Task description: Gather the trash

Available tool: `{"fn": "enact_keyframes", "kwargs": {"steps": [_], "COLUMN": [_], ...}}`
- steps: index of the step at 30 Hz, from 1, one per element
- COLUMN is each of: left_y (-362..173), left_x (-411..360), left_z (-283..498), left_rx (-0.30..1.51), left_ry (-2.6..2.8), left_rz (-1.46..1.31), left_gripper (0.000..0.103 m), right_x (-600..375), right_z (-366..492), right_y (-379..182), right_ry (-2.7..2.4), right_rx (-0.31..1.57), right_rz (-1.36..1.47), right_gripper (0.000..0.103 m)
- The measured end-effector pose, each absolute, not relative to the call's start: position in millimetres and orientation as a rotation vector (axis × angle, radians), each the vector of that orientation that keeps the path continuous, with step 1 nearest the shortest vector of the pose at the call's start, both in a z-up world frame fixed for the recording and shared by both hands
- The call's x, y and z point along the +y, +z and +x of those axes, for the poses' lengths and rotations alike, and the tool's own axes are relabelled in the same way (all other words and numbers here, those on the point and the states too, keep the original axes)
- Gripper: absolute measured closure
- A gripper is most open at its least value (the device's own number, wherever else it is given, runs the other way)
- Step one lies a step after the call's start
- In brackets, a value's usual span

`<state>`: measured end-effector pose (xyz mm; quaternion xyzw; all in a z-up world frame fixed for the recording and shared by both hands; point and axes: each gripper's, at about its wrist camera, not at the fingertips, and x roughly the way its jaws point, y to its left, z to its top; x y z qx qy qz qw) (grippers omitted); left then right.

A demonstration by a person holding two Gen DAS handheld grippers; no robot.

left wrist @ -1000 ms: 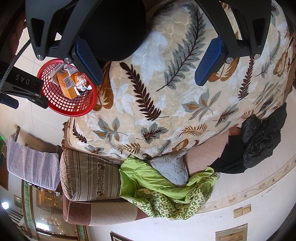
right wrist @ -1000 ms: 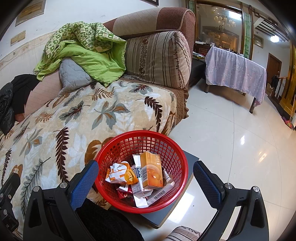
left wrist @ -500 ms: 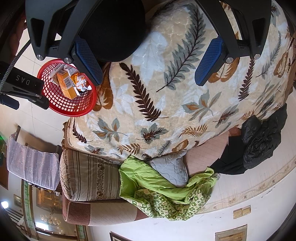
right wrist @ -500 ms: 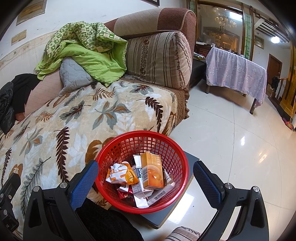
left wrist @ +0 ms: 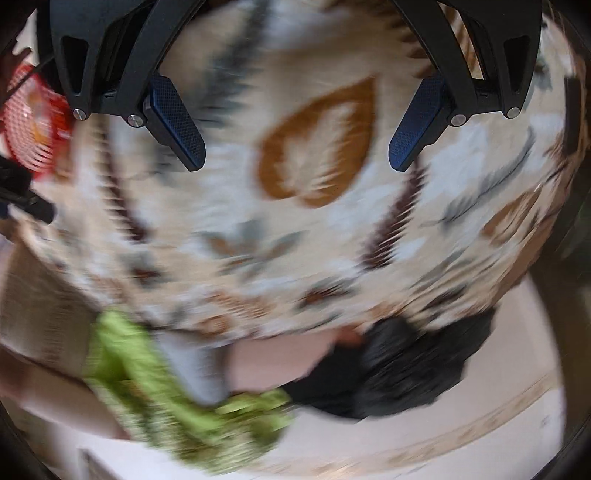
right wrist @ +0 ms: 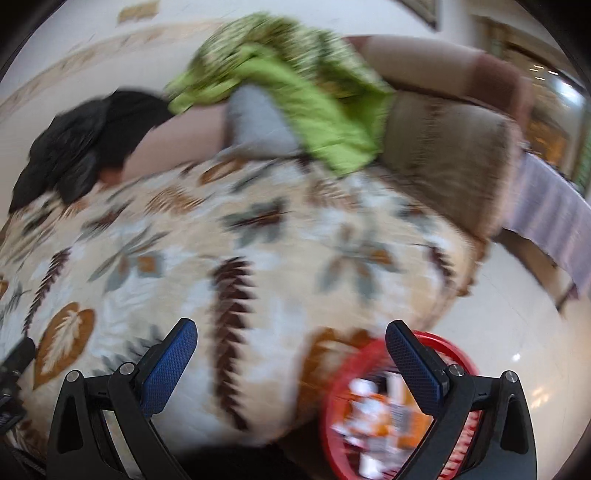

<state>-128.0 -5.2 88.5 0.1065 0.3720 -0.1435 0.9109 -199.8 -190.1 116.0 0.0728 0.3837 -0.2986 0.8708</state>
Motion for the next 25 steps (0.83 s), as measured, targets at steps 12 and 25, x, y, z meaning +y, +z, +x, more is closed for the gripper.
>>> {"fn": "enact_keyframes", "kwargs": {"steps": [12,25], "left_y": [14,6], "left_x": [25,29], "left_z": [-20,5], "left_rx": [0.966,0.954], "left_ry": [-0.11,-0.124], "left_rz": [0.12,0.101], "left_gripper": [0.004,0.0], "right_x": [-162,-170], "right_z": [-27,-25], "right_y": [7,-2], "right_ry": [-0.537,-0.516], "right_rx": [1.006,0.949], "right_rz": [0.116,0.22], "right_gripper": [0.0,0.0]}}
